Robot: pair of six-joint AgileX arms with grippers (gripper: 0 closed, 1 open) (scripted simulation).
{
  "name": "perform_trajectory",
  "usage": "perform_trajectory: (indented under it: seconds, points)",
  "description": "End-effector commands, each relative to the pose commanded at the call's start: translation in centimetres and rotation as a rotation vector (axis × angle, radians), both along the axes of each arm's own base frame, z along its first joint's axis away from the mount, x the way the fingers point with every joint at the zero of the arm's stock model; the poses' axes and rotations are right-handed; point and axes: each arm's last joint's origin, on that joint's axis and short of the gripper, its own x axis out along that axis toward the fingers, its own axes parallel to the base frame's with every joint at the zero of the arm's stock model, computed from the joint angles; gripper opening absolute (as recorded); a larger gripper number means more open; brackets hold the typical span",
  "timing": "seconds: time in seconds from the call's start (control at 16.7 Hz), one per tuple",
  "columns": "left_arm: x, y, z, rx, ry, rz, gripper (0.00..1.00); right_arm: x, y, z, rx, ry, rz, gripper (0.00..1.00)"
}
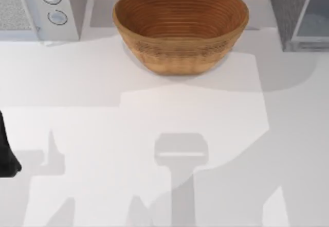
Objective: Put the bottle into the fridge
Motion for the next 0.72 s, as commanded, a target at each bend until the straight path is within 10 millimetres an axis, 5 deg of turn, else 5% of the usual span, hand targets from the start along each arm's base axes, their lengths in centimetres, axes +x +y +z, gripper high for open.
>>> perform_trajectory:
  seconds: [0.36,0.72]
  points:
    - [0.0,0.0,0.0,0.0,0.0,0.0,1.0,0.74,-0.04,-0.23,0.003,0.011,-0.006,0.01]
    - [0.0,0.0,0.0,0.0,0.0,0.0,1.0,0.74,-0.04,-0.23,0.003,0.011,-0.006,0.46]
